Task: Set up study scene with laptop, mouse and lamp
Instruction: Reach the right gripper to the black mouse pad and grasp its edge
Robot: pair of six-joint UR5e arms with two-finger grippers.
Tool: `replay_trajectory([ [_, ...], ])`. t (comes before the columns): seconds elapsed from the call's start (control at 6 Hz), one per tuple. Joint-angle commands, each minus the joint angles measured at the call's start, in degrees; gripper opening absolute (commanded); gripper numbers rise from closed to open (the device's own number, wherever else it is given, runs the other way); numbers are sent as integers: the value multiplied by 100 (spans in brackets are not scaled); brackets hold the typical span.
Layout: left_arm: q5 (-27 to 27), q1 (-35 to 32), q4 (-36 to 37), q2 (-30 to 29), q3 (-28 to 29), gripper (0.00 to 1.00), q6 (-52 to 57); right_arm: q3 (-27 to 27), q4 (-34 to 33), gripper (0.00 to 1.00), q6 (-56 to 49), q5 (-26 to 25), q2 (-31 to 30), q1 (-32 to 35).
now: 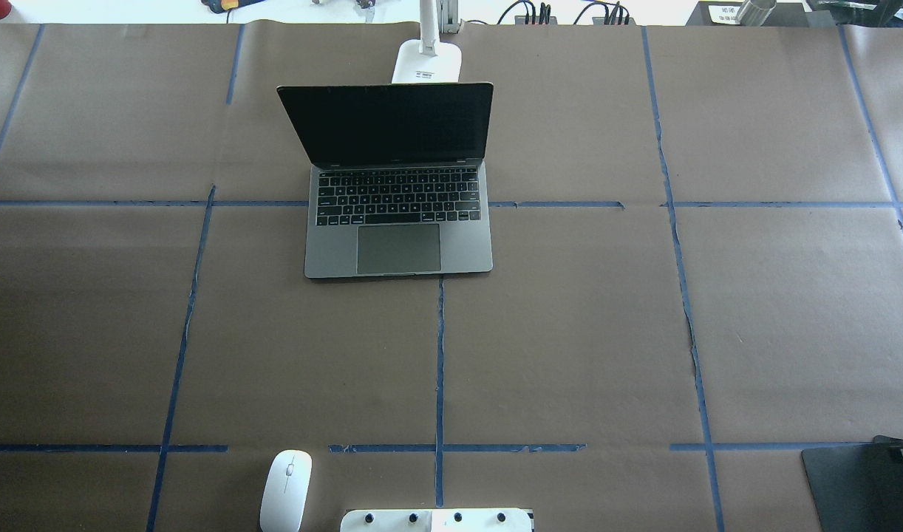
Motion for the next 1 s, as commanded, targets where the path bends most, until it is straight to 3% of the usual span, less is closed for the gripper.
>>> replay_trajectory([
  [0.0, 0, 0, 0, 5, -45, 100, -1, -131, 30, 87, 54, -1, 115, -221],
  [0.17, 0, 0, 0, 5, -46, 100, -1, -140, 30, 66, 63, 8, 115, -283],
  [0.33, 0, 0, 0, 5, -46, 100, -1, -140, 265, 16, 54, 51, 54, -283],
  [0.5, 0, 0, 0, 5, -46, 100, -1, -140, 424, 1, 54, 95, -34, -283],
  [0.83, 0, 0, 0, 5, -46, 100, -1, -166, 757, 0, 63, 104, -131, -240],
])
